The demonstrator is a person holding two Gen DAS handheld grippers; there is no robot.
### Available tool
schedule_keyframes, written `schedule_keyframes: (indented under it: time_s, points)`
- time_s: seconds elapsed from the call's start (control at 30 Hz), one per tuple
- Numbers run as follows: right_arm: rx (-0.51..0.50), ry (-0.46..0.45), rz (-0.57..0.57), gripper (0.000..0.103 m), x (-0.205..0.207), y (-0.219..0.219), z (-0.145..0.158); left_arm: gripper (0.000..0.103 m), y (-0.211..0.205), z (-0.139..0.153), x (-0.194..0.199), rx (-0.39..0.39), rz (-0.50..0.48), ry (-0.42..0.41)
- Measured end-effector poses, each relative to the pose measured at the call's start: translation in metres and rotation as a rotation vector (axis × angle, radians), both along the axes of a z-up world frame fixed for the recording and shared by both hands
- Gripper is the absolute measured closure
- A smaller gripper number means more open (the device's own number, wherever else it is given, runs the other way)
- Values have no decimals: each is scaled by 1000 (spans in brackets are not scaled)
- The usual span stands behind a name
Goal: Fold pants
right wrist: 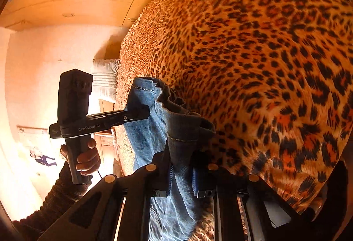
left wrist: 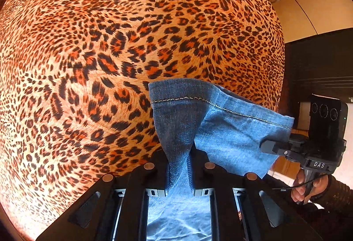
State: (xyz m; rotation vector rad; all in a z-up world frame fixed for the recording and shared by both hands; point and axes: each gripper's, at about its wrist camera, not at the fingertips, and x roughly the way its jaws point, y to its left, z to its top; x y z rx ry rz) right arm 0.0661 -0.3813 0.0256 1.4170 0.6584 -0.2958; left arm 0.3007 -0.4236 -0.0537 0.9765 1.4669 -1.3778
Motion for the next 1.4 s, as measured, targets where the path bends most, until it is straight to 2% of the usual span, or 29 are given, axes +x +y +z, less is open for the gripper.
schedule_keyframes:
  time_s: [0.13, 0.27, 0.43, 0.57, 0.63, 0.7, 0.73, 0.8, 0.83, 0.87, 0.9, 0.93, 0.97, 1.03, 1.07, 1.13, 1.23, 1.3, 1.4]
  points:
    - [-148, -9, 128, 90, 39, 5, 44, 92, 26, 33, 13, -49, 65, -16]
    - [-295, -19, 291, 90, 77, 25, 87, 91, 69, 61, 32, -89, 151, -24]
    - [-410, -37, 547, 90, 108, 69, 109, 91, 142, 80, 62, -105, 282, -12]
    - [-417, -54, 780, 90, 134, 129, 96, 89, 210, 70, 76, -78, 398, 19]
    - [-402, -47, 918, 90, 131, 170, 81, 86, 245, 57, 80, -50, 464, 22]
    - [-382, -16, 1047, 86, 137, 207, 58, 83, 274, 39, 78, 5, 524, 1]
    - [-353, 17, 1111, 86, 140, 223, 43, 83, 287, 32, 78, 40, 548, -22]
    - [-365, 94, 1200, 86, 141, 248, 21, 82, 313, 24, 78, 100, 599, -55]
    - [-365, 110, 1240, 86, 140, 258, 16, 79, 328, 24, 80, 109, 638, -53]
    - [-382, 124, 1265, 86, 139, 263, 15, 71, 343, 28, 81, 105, 683, -48]
    - [-376, 120, 1290, 85, 138, 264, 17, 66, 358, 34, 81, 85, 725, -48]
    - [-363, 104, 1311, 84, 137, 263, 21, 52, 374, 39, 81, 69, 767, -58]
    - [-369, 86, 1323, 82, 135, 260, 29, 44, 388, 46, 79, 53, 809, -71]
    - [-363, 35, 1322, 72, 135, 246, 49, 39, 419, 60, 70, 5, 909, -33]
    - [-355, 11, 1301, 70, 137, 233, 58, 38, 432, 66, 62, -15, 964, 0]
    - [-339, -15, 1246, 61, 146, 208, 73, 38, 453, 75, 42, -55, 1058, 44]
    - [-305, -43, 1214, 60, 175, 170, 78, 34, 474, 83, -1, -109, 1209, 88]
    - [-304, -59, 1254, 60, 199, 155, 76, 33, 481, 81, -30, -126, 1306, 116]
    - [-323, -90, 1372, 60, 239, 146, 68, 32, 469, 72, -75, -136, 1466, 173]
